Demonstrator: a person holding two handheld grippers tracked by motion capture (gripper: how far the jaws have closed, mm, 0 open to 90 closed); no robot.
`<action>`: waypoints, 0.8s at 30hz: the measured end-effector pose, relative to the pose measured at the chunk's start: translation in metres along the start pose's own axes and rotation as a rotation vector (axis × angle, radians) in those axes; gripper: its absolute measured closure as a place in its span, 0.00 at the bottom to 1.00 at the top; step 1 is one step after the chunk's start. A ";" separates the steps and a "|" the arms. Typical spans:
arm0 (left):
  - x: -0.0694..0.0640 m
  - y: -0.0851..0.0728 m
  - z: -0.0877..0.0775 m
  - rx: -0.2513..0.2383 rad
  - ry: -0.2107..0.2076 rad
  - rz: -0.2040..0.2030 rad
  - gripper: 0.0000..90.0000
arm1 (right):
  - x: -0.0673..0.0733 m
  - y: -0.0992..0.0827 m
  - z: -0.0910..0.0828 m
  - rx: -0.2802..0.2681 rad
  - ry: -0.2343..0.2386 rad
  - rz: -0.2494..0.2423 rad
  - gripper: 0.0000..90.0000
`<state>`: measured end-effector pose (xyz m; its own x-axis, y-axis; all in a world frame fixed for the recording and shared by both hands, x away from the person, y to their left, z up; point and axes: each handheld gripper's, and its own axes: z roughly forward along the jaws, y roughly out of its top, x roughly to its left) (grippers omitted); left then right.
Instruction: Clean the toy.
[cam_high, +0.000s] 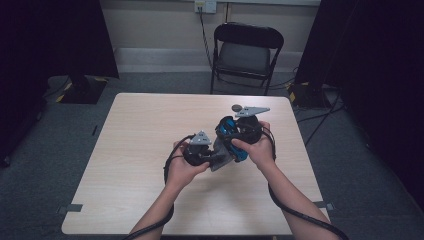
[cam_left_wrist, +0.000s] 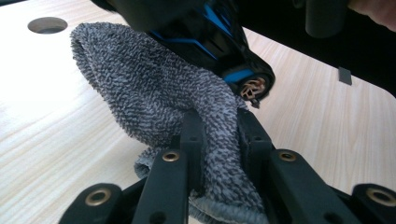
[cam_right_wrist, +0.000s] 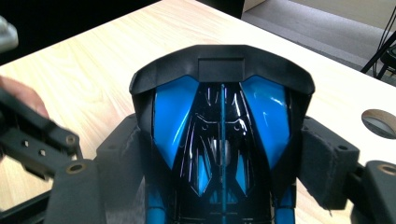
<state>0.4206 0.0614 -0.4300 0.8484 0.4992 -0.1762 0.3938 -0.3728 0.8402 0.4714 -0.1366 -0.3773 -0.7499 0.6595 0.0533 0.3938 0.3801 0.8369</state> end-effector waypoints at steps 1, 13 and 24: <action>-0.001 -0.002 0.001 0.004 -0.006 -0.003 0.84 | 0.000 0.002 0.001 -0.002 -0.002 0.006 0.28; -0.004 -0.010 0.007 0.006 -0.042 -0.017 0.84 | 0.000 0.014 0.007 -0.022 -0.004 0.033 0.28; -0.007 -0.016 0.008 0.029 -0.061 -0.008 0.84 | -0.007 0.017 0.006 -0.034 -0.016 0.067 0.28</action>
<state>0.4115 0.0580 -0.4467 0.8650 0.4538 -0.2142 0.4097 -0.3923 0.8235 0.4863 -0.1303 -0.3668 -0.7137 0.6931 0.1014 0.4244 0.3128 0.8497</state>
